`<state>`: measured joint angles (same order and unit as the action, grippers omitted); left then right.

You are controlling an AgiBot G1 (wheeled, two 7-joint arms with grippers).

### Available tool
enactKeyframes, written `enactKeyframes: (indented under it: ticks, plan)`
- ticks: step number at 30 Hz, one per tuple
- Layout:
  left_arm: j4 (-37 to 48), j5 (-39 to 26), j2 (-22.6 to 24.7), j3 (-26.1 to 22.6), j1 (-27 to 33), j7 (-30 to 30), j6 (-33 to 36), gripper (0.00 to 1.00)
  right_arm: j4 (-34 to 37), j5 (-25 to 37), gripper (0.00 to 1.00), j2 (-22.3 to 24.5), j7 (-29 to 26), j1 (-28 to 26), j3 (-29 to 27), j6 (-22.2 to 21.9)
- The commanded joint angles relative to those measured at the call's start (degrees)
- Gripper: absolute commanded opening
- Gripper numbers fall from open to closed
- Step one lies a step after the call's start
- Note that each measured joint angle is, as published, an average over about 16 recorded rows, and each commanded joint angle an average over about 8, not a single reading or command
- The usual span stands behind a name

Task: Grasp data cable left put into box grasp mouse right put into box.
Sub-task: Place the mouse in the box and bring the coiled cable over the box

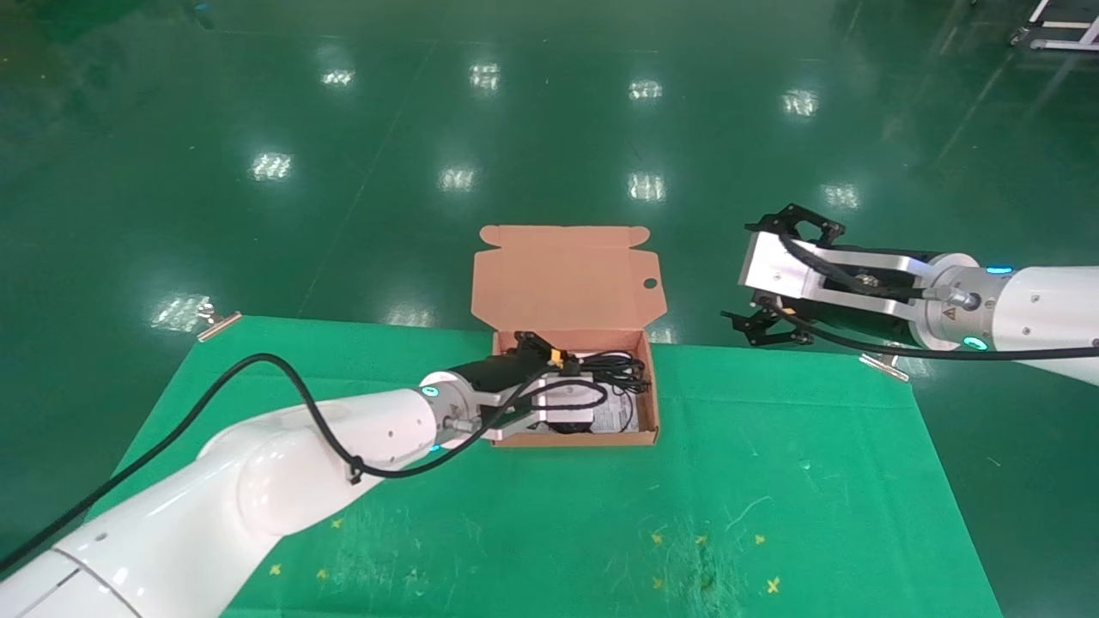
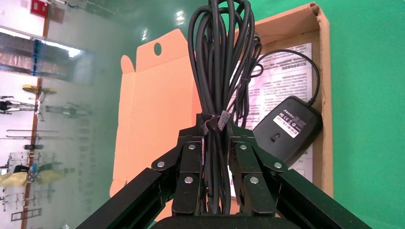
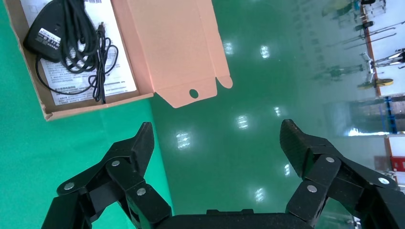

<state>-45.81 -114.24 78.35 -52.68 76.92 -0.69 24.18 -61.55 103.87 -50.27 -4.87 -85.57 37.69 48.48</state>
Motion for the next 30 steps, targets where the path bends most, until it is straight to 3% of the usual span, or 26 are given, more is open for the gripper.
enactKeyframes:
  ticks: [1,18,30]
  plan:
    - [0.41,1.19,0.16,-1.27,0.26,-0.58,-0.3,1.0,-1.71,1.4,1.0,0.62,-1.54,0.2,0.37,0.12]
    - [-0.76,0.57,-0.87,-0.1,0.4,0.28,-0.15,1.0,-0.08,0.11,1.0,-0.14,-0.33,-0.19,-0.13,-0.27]
    - [-0.71,3.25,-1.78,2.17,5.67,4.11,-3.68,1.0,-0.3,2.92,1.0,-1.18,3.74,-6.14,0.27,0.51]
